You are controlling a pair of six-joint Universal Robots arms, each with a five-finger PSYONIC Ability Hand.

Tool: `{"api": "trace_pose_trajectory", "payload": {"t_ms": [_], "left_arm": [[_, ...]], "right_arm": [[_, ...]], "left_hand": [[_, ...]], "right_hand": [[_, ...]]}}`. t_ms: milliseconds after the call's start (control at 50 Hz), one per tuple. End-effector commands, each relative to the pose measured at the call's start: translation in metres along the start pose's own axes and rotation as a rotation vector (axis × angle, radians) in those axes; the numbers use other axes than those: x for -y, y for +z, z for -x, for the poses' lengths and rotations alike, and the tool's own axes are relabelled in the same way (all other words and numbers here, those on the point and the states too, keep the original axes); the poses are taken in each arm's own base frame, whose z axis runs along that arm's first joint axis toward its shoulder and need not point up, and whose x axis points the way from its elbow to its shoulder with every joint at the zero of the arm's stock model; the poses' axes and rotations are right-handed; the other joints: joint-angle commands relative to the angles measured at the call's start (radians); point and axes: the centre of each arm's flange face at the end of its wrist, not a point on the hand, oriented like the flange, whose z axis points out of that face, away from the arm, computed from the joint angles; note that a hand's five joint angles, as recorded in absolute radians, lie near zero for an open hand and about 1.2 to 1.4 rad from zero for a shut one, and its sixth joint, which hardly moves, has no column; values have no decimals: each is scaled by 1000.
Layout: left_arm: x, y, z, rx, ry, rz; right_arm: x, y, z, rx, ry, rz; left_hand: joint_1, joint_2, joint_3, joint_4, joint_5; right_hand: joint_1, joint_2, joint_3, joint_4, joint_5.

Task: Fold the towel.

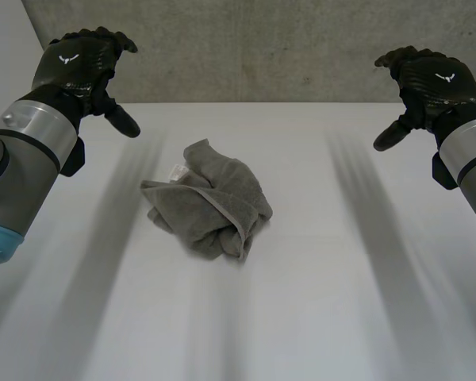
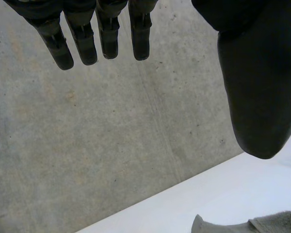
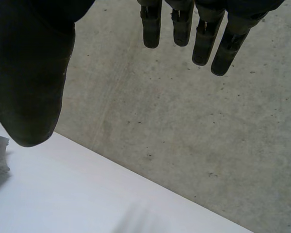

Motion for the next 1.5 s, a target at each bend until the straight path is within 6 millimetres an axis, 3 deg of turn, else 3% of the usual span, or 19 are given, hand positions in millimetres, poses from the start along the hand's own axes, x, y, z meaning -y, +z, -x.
{"api": "trace_pose_trajectory", "payload": {"t_ms": [20, 160, 620, 780, 880, 920, 980, 1020, 1140, 1200, 1240, 1260, 1300, 1320, 1340, 1360, 1380, 1460, 1500], "left_arm": [[-9, 0, 1, 5, -5, 47], [-19, 0, 2, 30, -5, 98], [-24, 0, 0, 22, -3, 111], [-41, -2, -5, 3, -2, 168], [-60, -7, -16, -32, 19, 221], [-77, -8, -23, -59, 62, 266], [-85, -9, -28, -75, 83, 285], [-108, -10, -37, -108, 129, 338], [-145, -11, -47, -146, 158, 427], [-152, -11, -49, -153, 160, 442], [-162, -10, -50, -157, 161, 468], [-162, -10, -50, -157, 161, 468], [-167, -9, -50, -156, 160, 480], [-167, -9, -50, -156, 160, 480], [-168, -8, -49, -155, 160, 480], [-167, -8, -48, -151, 158, 478], [-167, -8, -48, -151, 158, 478], [-162, -6, -45, -139, 150, 467], [-155, -6, -44, -133, 149, 451]], "right_arm": [[6, -1, -1, -6, -4, -17], [16, -4, 0, -4, -7, -44], [8, -4, 6, 32, -40, -22], [-25, 0, 29, 204, -228, 41], [-64, 0, 61, 406, -292, 88], [-74, 0, 71, 447, -288, 100], [-87, 2, 92, 512, -285, 108], [-102, 6, 109, 563, -282, 116], [-118, 14, 130, 608, -283, 108], [-130, 18, 141, 628, -283, 112], [-136, 19, 147, 637, -284, 113], [-142, 20, 151, 641, -287, 111], [-146, 23, 154, 636, -289, 104], [-149, 25, 155, 627, -292, 97], [-150, 27, 154, 614, -296, 87], [-150, 27, 154, 614, -296, 87], [-148, 30, 153, 593, -300, 71], [-142, 33, 150, 553, -306, 49], [-126, 36, 141, 508, -308, 23]], "left_hand": [[-30, -26, -51, -59, -7], [-27, -23, -51, -59, -4], [-25, -20, -51, -59, -1], [-22, -17, -51, -59, 2], [-25, -20, -51, -59, -1], [-27, -23, -51, -59, -4], [-25, -20, -51, -59, -1], [-16, -12, -51, -59, 8], [95, 100, -51, -59, 119], [157, 162, -51, -59, 181], [394, 398, -51, -59, 418], [395, 399, -51, -59, 419], [848, 852, -51, -59, 872], [850, 854, -51, -59, 874], [1010, 1014, -51, -59, 1034], [1139, 1143, -51, -59, 1163], [1141, 1145, -51, -59, 1165], [1141, 1145, -51, -59, 1165], [1141, 1145, -51, -59, 1165]], "right_hand": [[-71, -77, -43, -76, -62], [-71, -77, -43, -76, -62], [-71, -77, -43, -76, -62], [-71, -77, -43, -76, -62], [-71, -77, -43, -76, -62], [-71, -77, -43, -76, -62], [-71, -77, -43, -76, -62], [-71, -77, -43, -76, -62], [-71, -77, -43, -76, -62], [-54, -61, -43, -76, -46], [13, 7, -43, -76, 21], [115, 108, -43, -76, 123], [277, 271, -43, -76, 286], [492, 486, -43, -76, 501], [806, 799, -43, -76, 814], [809, 802, -43, -76, 817], [1111, 1104, -43, -76, 1119], [1151, 1145, -43, -76, 1159], [1151, 1145, -43, -76, 1159]]}}
